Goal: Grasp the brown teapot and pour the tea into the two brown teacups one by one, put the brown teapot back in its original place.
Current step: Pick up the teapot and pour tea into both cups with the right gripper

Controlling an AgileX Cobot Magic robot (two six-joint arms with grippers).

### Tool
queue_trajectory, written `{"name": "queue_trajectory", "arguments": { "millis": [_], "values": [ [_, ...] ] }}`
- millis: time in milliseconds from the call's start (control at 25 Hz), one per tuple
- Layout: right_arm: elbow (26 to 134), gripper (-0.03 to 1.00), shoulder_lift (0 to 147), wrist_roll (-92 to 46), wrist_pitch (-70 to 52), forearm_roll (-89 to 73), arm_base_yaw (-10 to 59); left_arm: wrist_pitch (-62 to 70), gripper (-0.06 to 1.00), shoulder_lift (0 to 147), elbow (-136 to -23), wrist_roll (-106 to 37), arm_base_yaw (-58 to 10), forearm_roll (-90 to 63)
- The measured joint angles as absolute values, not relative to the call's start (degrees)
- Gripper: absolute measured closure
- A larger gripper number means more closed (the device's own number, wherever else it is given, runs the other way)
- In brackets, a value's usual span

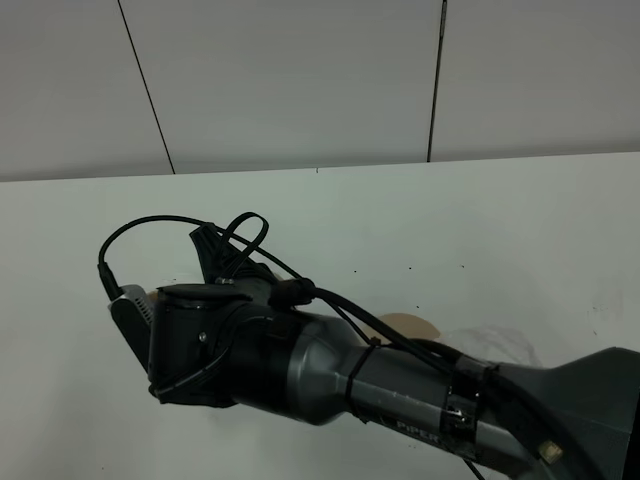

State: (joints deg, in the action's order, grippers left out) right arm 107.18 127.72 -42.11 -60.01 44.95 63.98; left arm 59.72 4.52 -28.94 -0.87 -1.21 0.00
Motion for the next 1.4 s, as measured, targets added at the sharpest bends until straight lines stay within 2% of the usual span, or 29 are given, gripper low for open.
{"name": "queue_trajectory", "arguments": {
  "millis": [1400],
  "values": [
    [107.18, 0.87, 127.72, -41.82, -61.54, 49.63, 65.03, 59.72, 0.71, 4.52, -28.94, -0.87, -1.21, 0.00]
  ]
}}
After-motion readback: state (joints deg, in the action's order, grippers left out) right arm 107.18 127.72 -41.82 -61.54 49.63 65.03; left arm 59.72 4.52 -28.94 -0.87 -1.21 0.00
